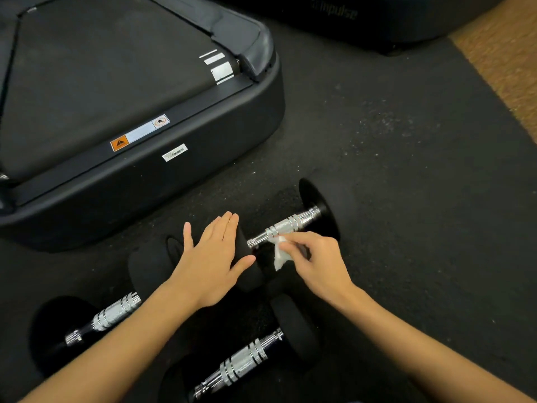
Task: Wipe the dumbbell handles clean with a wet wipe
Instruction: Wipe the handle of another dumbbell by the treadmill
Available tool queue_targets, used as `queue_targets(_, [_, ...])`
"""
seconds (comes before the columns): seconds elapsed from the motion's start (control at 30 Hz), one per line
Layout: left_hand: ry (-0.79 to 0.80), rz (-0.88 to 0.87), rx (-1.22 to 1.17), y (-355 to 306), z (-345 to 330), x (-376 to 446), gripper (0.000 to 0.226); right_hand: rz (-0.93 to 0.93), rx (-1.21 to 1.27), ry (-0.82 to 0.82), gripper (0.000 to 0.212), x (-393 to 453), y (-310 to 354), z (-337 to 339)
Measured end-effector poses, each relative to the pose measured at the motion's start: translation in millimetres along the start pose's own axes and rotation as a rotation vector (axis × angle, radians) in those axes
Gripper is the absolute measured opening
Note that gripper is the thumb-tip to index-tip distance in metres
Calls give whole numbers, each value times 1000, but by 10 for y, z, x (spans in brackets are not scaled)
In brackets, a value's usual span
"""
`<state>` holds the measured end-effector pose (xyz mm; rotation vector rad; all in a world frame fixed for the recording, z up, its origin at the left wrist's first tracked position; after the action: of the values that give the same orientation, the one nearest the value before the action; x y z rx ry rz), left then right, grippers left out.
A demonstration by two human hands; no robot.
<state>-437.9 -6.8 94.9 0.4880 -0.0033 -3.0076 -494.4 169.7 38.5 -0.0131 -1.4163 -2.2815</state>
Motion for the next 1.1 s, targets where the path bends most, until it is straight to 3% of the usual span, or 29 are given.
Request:
queue_targets(0.07, [-143, -9, -177, -80, 173, 44, 61, -99, 164, -60, 10, -35, 18, 129])
queue_targets(0.13, [-387, 2, -469, -215, 371, 52, 28, -197, 319, -121, 10, -73, 16, 227])
queue_targets(0.17, [-404, 46, -619, -305, 420, 62, 22, -229, 366, -148, 12, -96, 21, 264])
queue_targets(0.3, [-180, 204, -1026, -703, 340, 137, 36, -189, 455, -230, 17, -178, 115, 377])
queue_targets(0.57, [-211, 325, -1543, -872, 11, 276, 15, -42, 279, -180, 33, -78, 77, 403])
queue_targets(0.63, [-358, 315, -1447, -790, 73, 353, 9, -4, 194, -296, 34, 25, 59, 524])
queue_targets(0.7, [-588, 263, -1155, -708, 235, 403, 7, 15, 101, -450, 30, 137, 4, 681])
queue_targets(0.77, [-695, 154, -852, -697, 327, 486, 11, 11, -2, -518, 30, 255, -75, 782])
queue_targets(0.9, [-630, -18, -390, -842, 80, 788, 13, -28, -114, -309, 55, 451, -269, 657])
queue_targets(1.0, [-568, -63, -342, -1029, -199, 806, 30, 5, -155, -196, 55, 467, -366, 508])
queue_targets(1.1, [-585, -86, -325, -1114, -381, 727, 39, 30, -132, -200, 49, 476, -426, 507])
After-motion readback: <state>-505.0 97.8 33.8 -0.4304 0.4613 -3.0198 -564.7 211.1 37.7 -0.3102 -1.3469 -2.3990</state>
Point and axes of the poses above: each hand's wrist, its own x-axis towards the middle knuckle, its own z-axis out of the back of the hand, y = z × x, the point moved 5 cm from there along x, towards the middle knuckle
